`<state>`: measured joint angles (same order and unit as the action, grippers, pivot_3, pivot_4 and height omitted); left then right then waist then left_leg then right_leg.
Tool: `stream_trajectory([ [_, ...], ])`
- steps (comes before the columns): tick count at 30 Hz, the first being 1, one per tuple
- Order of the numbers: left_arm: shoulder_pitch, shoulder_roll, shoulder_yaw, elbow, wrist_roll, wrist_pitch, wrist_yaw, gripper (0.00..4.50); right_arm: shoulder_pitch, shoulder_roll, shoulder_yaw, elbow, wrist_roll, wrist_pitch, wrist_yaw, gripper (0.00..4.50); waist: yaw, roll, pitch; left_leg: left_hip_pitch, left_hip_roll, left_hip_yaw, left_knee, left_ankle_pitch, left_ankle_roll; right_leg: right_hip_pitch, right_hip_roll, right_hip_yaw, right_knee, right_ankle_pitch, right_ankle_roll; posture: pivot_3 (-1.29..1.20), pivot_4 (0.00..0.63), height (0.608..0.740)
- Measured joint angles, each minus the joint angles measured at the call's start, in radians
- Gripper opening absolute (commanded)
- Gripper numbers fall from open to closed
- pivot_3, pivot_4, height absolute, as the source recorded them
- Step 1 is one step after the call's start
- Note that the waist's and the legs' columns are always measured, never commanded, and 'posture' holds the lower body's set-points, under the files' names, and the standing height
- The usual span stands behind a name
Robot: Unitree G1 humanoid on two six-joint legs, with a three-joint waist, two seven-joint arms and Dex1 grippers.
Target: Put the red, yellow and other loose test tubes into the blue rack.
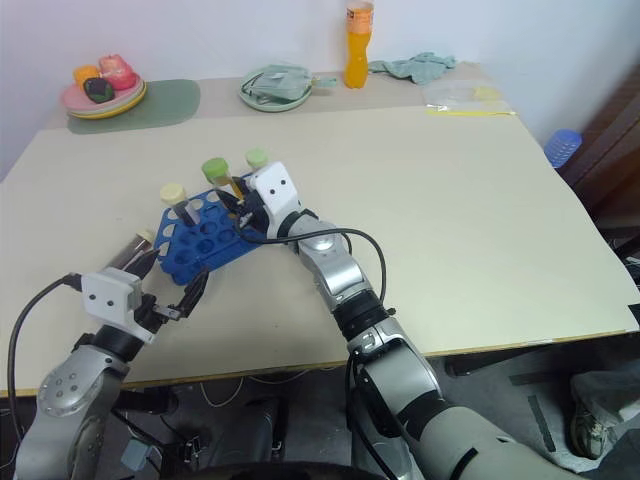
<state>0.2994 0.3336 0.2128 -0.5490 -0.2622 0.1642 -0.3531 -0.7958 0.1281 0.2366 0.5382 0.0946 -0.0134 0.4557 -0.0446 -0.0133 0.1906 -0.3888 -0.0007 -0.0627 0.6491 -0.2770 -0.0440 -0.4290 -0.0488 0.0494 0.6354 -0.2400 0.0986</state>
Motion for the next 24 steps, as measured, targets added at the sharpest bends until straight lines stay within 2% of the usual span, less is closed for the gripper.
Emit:
stream_trajectory([
  [13,0.003,-0.002,-0.001,0.046,-0.001,-0.04,-0.019,4.5,0.03,0.001,0.007,0.006,0.045,-0.035,0.069,0.76,0.0,0.0,0.0,0.0,0.0,0.0,0.0,0.0,0.0,0.0,0.0,0.0,0.0,0.0,0.0,0.0,0.15,0.74],
  [24,0.01,-0.012,-0.004,0.059,0.0,-0.064,-0.02,4.5,0.026,0.003,0.009,0.079,0.044,-0.136,0.012,0.76,0.003,0.0,0.0,0.002,0.0,0.0,0.0,0.0,0.0,0.002,0.0,0.0,0.0,0.0,0.0,0.0,0.15,0.74],
])
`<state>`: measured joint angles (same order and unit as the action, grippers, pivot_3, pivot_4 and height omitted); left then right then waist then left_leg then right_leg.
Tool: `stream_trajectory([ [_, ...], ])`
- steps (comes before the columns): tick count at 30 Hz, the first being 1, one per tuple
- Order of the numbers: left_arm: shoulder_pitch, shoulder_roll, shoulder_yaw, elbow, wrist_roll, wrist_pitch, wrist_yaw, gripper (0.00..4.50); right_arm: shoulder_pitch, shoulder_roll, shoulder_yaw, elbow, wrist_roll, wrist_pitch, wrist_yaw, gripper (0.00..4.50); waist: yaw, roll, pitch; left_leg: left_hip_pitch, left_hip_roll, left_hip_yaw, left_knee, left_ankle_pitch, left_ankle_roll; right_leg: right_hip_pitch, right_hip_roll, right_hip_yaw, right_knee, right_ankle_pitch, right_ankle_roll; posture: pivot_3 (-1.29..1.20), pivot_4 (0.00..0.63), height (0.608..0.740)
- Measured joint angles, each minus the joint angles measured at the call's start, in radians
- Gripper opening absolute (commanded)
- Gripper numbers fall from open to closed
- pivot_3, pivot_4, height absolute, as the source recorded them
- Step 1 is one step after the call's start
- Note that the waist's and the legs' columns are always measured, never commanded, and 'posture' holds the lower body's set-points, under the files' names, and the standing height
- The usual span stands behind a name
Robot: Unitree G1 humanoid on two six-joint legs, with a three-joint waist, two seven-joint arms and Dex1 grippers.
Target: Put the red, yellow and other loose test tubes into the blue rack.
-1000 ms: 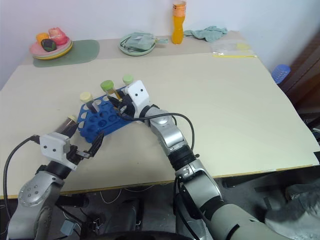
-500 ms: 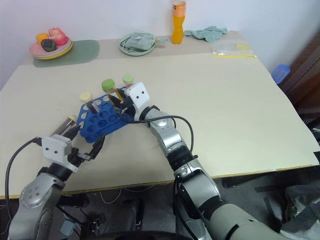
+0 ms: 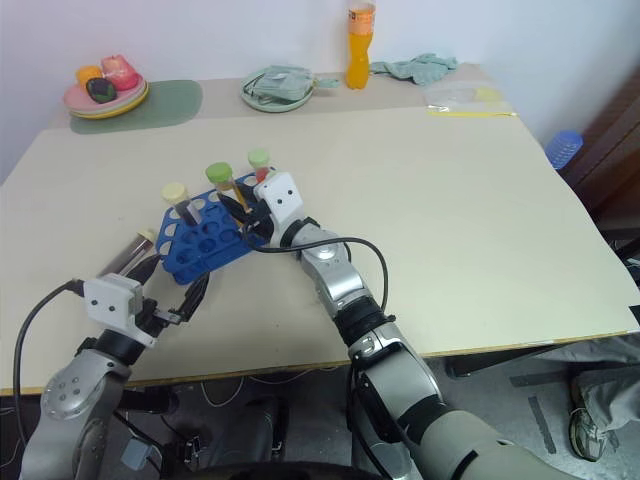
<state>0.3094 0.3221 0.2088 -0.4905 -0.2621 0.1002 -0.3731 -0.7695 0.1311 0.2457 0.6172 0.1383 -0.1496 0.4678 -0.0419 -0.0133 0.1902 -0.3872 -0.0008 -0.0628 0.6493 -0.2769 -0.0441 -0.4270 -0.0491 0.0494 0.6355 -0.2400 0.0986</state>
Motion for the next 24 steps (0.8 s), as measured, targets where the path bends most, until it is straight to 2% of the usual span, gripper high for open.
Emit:
stream_trajectory([
  [6,0.005,-0.008,0.0,0.0,0.0,0.0,0.005,4.5,-0.001,0.0,0.005,0.036,0.005,-0.054,0.003,0.76,0.002,0.0,0.0,0.003,0.0,0.0,0.0,0.0,0.0,0.002,0.0,0.0,0.0,0.0,0.0,0.0,0.15,0.74],
  [10,0.01,-0.008,0.002,0.0,0.0,0.002,0.009,4.5,-0.001,0.0,-0.002,0.052,0.005,-0.057,0.008,2.7,-0.002,0.0,0.0,0.003,0.0,0.0,0.0,0.0,0.0,0.002,0.0,0.0,0.0,0.0,0.0,0.0,0.15,0.74],
  [13,0.008,-0.008,0.002,0.0,0.0,0.008,0.011,4.5,0.0,0.0,-0.002,0.064,0.005,-0.053,0.01,4.32,-0.004,0.0,0.0,0.002,0.0,0.0,-0.001,0.0,0.0,0.001,0.0,0.0,0.0,0.0,0.0,0.0,0.15,0.74],
  [14,0.007,-0.008,0.002,0.0,-0.001,0.01,0.011,4.5,0.0,0.0,0.0,0.061,0.004,-0.054,0.011,4.47,-0.004,0.0,0.0,0.002,0.0,0.0,-0.001,0.0,0.0,0.001,0.0,0.0,0.0,0.0,0.0,0.0,0.15,0.74],
  [24,0.006,-0.002,0.022,0.008,-0.01,0.024,0.005,4.5,0.013,-0.002,0.005,-0.038,0.005,-0.03,0.025,4.47,-0.003,0.0,0.0,0.002,0.0,0.0,-0.001,0.0,0.0,0.0,0.001,0.0,0.0,0.0,0.0,0.0,0.15,0.74],
])
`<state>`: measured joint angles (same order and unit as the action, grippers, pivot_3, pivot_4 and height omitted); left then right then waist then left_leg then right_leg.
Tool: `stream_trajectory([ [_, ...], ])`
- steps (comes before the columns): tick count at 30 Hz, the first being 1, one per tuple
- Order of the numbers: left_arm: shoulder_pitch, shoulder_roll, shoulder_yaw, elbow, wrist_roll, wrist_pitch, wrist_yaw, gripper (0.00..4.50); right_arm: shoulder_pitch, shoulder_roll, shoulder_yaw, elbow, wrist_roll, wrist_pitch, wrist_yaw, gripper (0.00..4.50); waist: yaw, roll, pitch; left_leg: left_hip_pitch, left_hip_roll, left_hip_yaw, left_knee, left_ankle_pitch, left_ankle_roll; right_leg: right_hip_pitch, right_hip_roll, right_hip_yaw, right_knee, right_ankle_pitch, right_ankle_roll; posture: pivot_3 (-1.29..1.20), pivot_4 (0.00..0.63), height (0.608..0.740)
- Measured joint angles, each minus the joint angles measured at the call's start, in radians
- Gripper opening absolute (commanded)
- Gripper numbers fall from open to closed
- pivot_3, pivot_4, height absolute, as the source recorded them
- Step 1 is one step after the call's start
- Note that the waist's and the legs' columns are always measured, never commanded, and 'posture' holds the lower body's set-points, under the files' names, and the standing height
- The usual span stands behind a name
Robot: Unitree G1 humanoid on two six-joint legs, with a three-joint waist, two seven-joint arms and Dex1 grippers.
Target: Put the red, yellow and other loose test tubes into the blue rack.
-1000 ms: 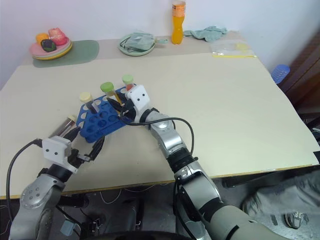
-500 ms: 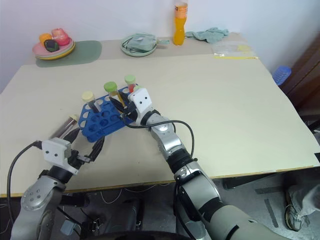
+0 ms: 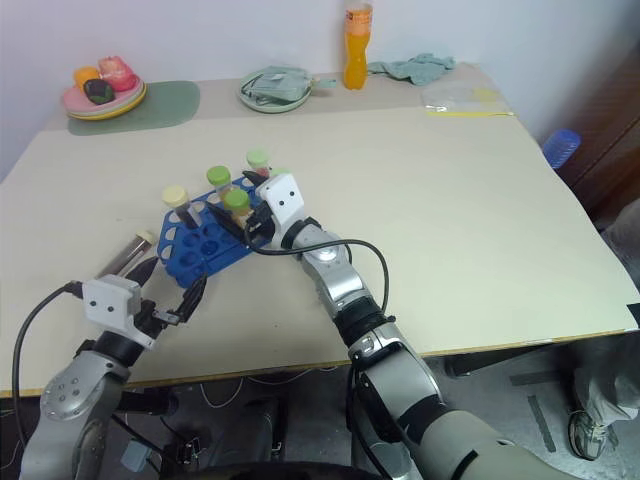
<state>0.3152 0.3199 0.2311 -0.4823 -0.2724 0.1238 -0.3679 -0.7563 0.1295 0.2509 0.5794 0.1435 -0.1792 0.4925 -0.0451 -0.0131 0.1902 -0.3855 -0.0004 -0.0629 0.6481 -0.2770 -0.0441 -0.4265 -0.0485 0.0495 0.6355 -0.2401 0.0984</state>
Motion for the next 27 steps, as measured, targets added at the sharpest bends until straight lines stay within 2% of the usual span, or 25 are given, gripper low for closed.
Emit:
stream_trajectory([
  [4,-0.03,0.052,0.112,0.002,-0.097,0.126,0.018,4.5,0.059,-0.004,0.04,-0.171,0.0,0.026,0.069,4.47,-0.001,0.0,0.0,0.0,0.001,-0.001,0.0,0.0,0.0,0.0,0.001,0.0,0.0,0.0,0.0,0.0,0.15,0.74],
  [8,-0.119,0.178,0.214,0.007,-0.171,0.355,0.067,4.5,0.081,-0.023,0.057,-0.323,0.02,0.095,0.119,4.47,0.003,-0.001,0.0,0.0,0.001,-0.002,0.001,0.0,0.0,0.0,0.001,-0.001,0.002,0.0,0.0,0.0,0.15,0.74],
  [10,-0.171,0.294,0.217,0.009,-0.169,0.499,0.083,4.5,0.081,-0.041,0.052,-0.376,0.03,0.131,0.133,4.47,0.003,-0.002,0.0,0.0,0.0,-0.002,0.001,0.0,0.0,0.0,0.001,-0.001,0.002,0.0,0.0,0.0,0.15,0.74],
  [12,-0.273,0.466,0.196,0.058,-0.169,0.687,0.066,4.5,0.079,-0.071,0.043,-0.42,0.042,0.172,0.154,4.47,0.002,-0.003,0.0,0.0,0.0,-0.004,0.001,0.001,-0.001,0.0,0.002,-0.002,0.004,0.0,0.0,0.0,0.15,0.74],
  [15,-0.44,0.661,0.167,0.188,-0.241,0.919,-0.057,4.5,0.079,-0.126,0.025,-0.468,0.06,0.211,0.192,4.47,-0.003,-0.002,0.001,0.001,0.0,-0.003,0.0,0.001,-0.001,-0.001,0.002,-0.002,0.005,-0.001,-0.001,0.0,0.15,0.74],
  [17,-0.603,0.792,0.028,0.336,-0.26,1.041,-0.164,4.5,0.084,-0.167,0.019,-0.49,0.066,0.23,0.224,4.47,-0.001,-0.004,0.001,0.001,0.0,-0.003,0.0,0.001,-0.001,-0.001,0.003,-0.002,0.007,-0.002,-0.002,0.0,0.15,0.74],
  [19,-0.75,0.87,-0.122,0.47,-0.22,1.074,-0.252,4.5,0.095,-0.199,0.017,-0.513,0.07,0.243,0.251,4.47,-0.005,-0.004,0.002,0.002,0.0,-0.003,-0.001,0.001,-0.001,-0.002,0.002,-0.002,0.009,-0.003,-0.002,0.0,0.15,0.74],
  [22,-0.957,0.874,-0.341,0.632,-0.15,1.062,-0.403,4.5,0.124,-0.231,0.018,-0.541,0.069,0.259,0.271,4.47,-0.005,-0.004,0.002,0.001,0.0,-0.002,-0.001,0.001,-0.002,-0.003,0.002,-0.002,0.011,-0.005,-0.003,0.0,0.15,0.74],
  [26,-1.099,0.825,-0.589,0.817,-0.008,0.983,-0.56,4.5,0.175,-0.289,0.034,-0.603,0.069,0.284,0.307,4.47,-0.011,-0.004,0.002,-0.001,0.0,-0.002,0.0,0.001,-0.002,-0.006,0.003,-0.001,0.012,-0.005,-0.003,0.0,0.15,0.74],
  [27,-1.122,0.81,-0.634,0.861,0.027,0.961,-0.595,4.25,0.188,-0.311,0.039,-0.625,0.071,0.3,0.322,4.5,-0.012,-0.004,0.002,-0.002,0.0,-0.002,0.0,0.001,-0.002,-0.006,0.003,-0.001,0.012,-0.005,-0.003,0.0,0.15,0.74],
])
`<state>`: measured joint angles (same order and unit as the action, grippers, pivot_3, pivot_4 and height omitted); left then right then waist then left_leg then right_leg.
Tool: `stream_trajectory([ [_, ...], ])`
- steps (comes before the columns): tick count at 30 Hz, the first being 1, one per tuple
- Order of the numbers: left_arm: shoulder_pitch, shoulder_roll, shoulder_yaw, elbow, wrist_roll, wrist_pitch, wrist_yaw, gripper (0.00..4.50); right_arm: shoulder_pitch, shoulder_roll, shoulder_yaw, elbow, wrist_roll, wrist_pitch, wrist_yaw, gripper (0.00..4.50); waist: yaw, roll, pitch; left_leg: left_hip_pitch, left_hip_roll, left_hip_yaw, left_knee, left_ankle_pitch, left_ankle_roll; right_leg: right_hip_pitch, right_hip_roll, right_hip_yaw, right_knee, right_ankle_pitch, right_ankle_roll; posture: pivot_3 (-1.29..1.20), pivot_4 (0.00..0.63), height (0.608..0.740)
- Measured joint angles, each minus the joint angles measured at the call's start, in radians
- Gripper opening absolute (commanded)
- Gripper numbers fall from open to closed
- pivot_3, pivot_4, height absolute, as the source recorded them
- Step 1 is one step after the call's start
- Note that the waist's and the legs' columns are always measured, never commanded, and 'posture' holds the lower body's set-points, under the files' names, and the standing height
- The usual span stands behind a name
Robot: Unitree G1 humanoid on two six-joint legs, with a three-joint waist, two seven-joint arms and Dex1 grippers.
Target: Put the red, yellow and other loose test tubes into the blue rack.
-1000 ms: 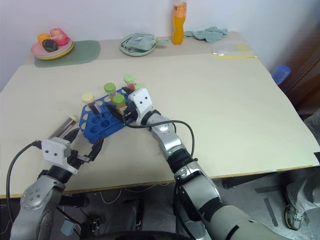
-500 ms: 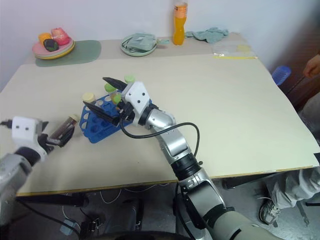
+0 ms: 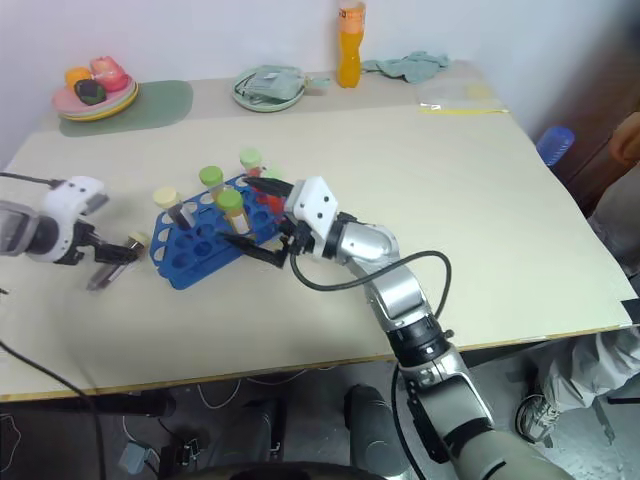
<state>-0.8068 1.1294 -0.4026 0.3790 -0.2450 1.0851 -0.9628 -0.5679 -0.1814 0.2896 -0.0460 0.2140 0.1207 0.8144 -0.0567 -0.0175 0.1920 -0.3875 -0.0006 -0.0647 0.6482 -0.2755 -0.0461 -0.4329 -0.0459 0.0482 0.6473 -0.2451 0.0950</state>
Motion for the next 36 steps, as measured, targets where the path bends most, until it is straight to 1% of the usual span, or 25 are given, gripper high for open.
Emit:
stream_trajectory([
  [1,-0.021,-0.014,-0.036,0.04,0.029,-0.02,-0.029,3.97,0.01,-0.02,0.001,-0.016,0.006,0.019,0.014,4.5,-0.001,0.0,0.0,0.0,0.0,0.0,0.0,0.0,0.0,0.0,0.0,0.0,0.0,0.0,0.0,0.0,0.15,0.74],
  [2,-0.042,-0.03,-0.064,0.08,0.06,-0.044,-0.05,3.6,0.019,-0.039,0.001,-0.034,0.01,0.043,0.027,4.5,0.0,0.0,0.0,-0.001,0.0,0.0,0.0,0.0,0.0,0.0,0.0,0.0,0.0,0.0,0.0,0.0,0.15,0.74],
  [5,-0.086,-0.067,-0.098,0.178,0.121,-0.095,-0.108,2.13,0.037,-0.083,-0.001,-0.082,0.04,0.11,0.059,4.5,0.001,-0.001,0.0,-0.001,0.0,0.0,0.001,0.0,0.0,0.0,0.0,0.0,0.0,0.0,0.0,0.0,0.15,0.74],
  [6,-0.096,-0.076,-0.101,0.2,0.139,-0.106,-0.119,1.49,0.042,-0.092,-0.002,-0.099,0.047,0.128,0.065,4.5,0.0,-0.001,0.0,-0.001,0.0,-0.001,0.001,0.0,0.0,0.0,0.0,0.0,0.0,0.0,0.0,0.0,0.15,0.74],
  [8,-0.108,-0.086,-0.1,0.234,0.166,-0.127,-0.136,0.76,0.05,-0.106,-0.001,-0.127,0.057,0.158,0.072,4.5,-0.001,-0.001,0.0,-0.001,0.0,-0.001,0.001,0.0,0.0,-0.001,0.0,0.0,0.001,0.0,0.0,0.0,0.15,0.74],
  [11,-0.101,-0.087,-0.072,0.247,0.178,-0.141,-0.145,0.75,0.056,-0.123,-0.002,-0.156,0.068,0.201,0.073,4.5,-0.002,-0.001,0.0,-0.001,0.0,-0.001,0.001,0.0,0.0,-0.001,0.0,0.0,0.001,0.0,0.001,0.0,0.15,0.74],
  [12,-0.093,-0.085,-0.044,0.249,0.176,-0.143,-0.138,0.75,0.06,-0.128,-0.002,-0.164,0.073,0.213,0.073,4.5,-0.002,-0.001,0.0,-0.001,0.0,-0.001,0.001,0.0,0.0,-0.001,0.0,0.0,0.001,0.0,0.001,0.0,0.15,0.74],
  [13,-0.073,-0.082,0.027,0.25,0.164,-0.157,-0.102,0.75,0.065,-0.136,-0.001,-0.171,0.076,0.227,0.076,4.5,-0.003,-0.001,0.001,-0.002,0.0,-0.002,0.001,0.0,0.0,-0.002,0.0,0.0,0.001,0.0,0.001,0.0,0.15,0.74],
  [14,-0.051,-0.077,0.111,0.248,0.145,-0.182,-0.052,0.75,0.071,-0.145,-0.001,-0.175,0.077,0.235,0.077,4.5,-0.003,-0.003,0.001,-0.003,0.0,-0.002,0.002,0.0,0.0,-0.003,-0.001,0.0,0.002,0.0,0.001,0.0,0.15,0.74],
  [15,-0.013,-0.076,0.227,0.234,0.123,-0.234,0.018,0.75,0.078,-0.152,-0.001,-0.177,0.076,0.238,0.077,4.5,-0.004,-0.004,0.001,-0.004,0.001,-0.002,0.002,0.0,0.0,-0.004,-0.001,0.0,0.002,0.0,0.001,0.0,0.15,0.74],
  [17,0.107,-0.087,0.5,0.127,0.081,-0.347,0.18,0.75,0.088,-0.159,-0.004,-0.178,0.076,0.238,0.076,4.5,-0.005,-0.005,0.001,-0.005,0.002,-0.002,0.001,0.0,0.0,-0.007,-0.003,0.001,0.003,0.0,0.001,0.0,0.15,0.74],
  [18,0.151,-0.103,0.612,0.066,0.06,-0.376,0.238,0.75,0.092,-0.164,-0.007,-0.177,0.076,0.238,0.076,4.5,-0.003,-0.005,0.001,-0.006,0.002,-0.002,0.001,0.0,0.0,-0.008,-0.004,0.001,0.002,0.0,0.001,0.0,0.15,0.74],
  [20,0.247,-0.205,0.899,-0.139,-0.026,-0.388,0.335,0.75,0.095,-0.165,-0.016,-0.17,0.076,0.238,0.073,4.5,0.007,-0.005,0.001,-0.006,0.001,-0.001,0.002,0.0,-0.001,-0.007,-0.006,0.001,0.002,0.0,0.001,0.0,0.15,0.74],
  [21,0.295,-0.27,1.007,-0.26,-0.076,-0.387,0.364,0.75,0.095,-0.164,-0.021,-0.163,0.076,0.238,0.072,4.5,0.012,-0.005,0.001,-0.005,0.0,0.001,0.002,0.0,-0.001,-0.007,-0.008,0.001,0.002,0.0,0.001,0.0,0.15,0.74],
  [22,0.35,-0.335,1.083,-0.376,-0.121,-0.389,0.385,0.75,0.096,-0.165,-0.024,-0.156,0.076,0.237,0.07,4.5,0.014,-0.005,0.001,-0.005,0.0,0.001,0.002,0.0,-0.001,-0.006,-0.01,0.001,0.002,0.0,0.001,0.0,0.15,0.74],
  [23,0.434,-0.411,1.138,-0.533,-0.153,-0.404,0.41,0.75,0.096,-0.163,-0.024,-0.142,0.076,0.236,0.07,4.5,0.015,-0.005,0.0,-0.004,0.0,0.002,0.002,0.0,-0.001,-0.005,-0.012,0.001,0.001,0.001,0.002,0.0,0.15,0.74],
  [24,0.52,-0.489,1.158,-0.681,-0.178,-0.424,0.429,0.75,0.099,-0.164,-0.027,-0.125,0.075,0.236,0.069,4.5,0.017,-0.006,0.0,-0.004,-0.002,0.003,0.002,0.0,-0.001,-0.004,-0.014,0.001,0.0,0.001,0.003,0.0,0.15,0.74],
  [26,0.642,-0.632,1.13,-0.902,-0.206,-0.448,0.483,0.75,0.101,-0.16,-0.026,-0.084,0.073,0.234,0.066,4.5,0.029,-0.009,-0.001,-0.004,-0.003,0.004,0.004,0.001,-0.002,-0.002,-0.015,0.0,-0.002,0.002,0.005,0.0,0.15,0.74],
  [27,0.689,-0.68,1.084,-0.991,-0.206,-0.455,0.512,0.75,0.101,-0.16,-0.026,-0.066,0.069,0.227,0.066,4.5,0.036,-0.009,-0.001,-0.003,-0.004,0.004,0.005,0.001,-0.002,0.0,-0.015,0.0,-0.002,0.003,0.006,0.0,0.15,0.74],
  [29,0.777,-0.74,0.926,-1.134,-0.154,-0.493,0.57,0.75,0.1,-0.156,-0.024,-0.027,0.059,0.204,0.065,4.5,0.047,-0.01,-0.002,-0.001,-0.007,0.003,0.006,0.001,-0.002,0.005,-0.015,-0.001,-0.004,0.004,0.007,0.0,0.15,0.74],
  [30,0.815,-0.795,0.814,-1.186,-0.096,-0.533,0.618,0.75,0.1,-0.151,-0.023,0.002,0.05,0.191,0.065,4.5,0.048,-0.009,-0.002,0.003,-0.009,0.003,0.006,0.001,-0.002,0.009,-0.016,-0.001,-0.005,0.004,0.007,0.0,0.15,0.74],
  [32,0.847,-0.867,0.639,-1.199,-0.003,-0.58,0.689,0.75,0.101,-0.147,-0.02,0.04,0.038,0.173,0.065,4.5,0.045,-0.009,-0.002,0.004,-0.009,0.003,0.006,0.001,-0.002,0.011,-0.014,-0.001,-0.007,0.004,0.007,0.0,0.15,0.74],
  [33,0.854,-0.879,0.574,-1.186,0.047,-0.608,0.72,0.75,0.101,-0.147,-0.021,0.052,0.033,0.166,0.065,4.5,0.042,-0.009,-0.002,0.005,-0.008,0.003,0.006,0.001,-0.002,0.011,-0.013,-0.001,-0.007,0.004,0.007,0.0,0.15,0.74],
  [36,0.854,-0.894,0.443,-1.118,0.177,-0.685,0.783,0.75,0.101,-0.143,-0.023,0.058,0.024,0.156,0.055,4.5,0.036,-0.009,-0.002,0.008,-0.007,0.004,0.002,0.001,-0.001,0.011,-0.011,0.0,-0.007,0.004,0.007,0.0,0.15,0.74],
])
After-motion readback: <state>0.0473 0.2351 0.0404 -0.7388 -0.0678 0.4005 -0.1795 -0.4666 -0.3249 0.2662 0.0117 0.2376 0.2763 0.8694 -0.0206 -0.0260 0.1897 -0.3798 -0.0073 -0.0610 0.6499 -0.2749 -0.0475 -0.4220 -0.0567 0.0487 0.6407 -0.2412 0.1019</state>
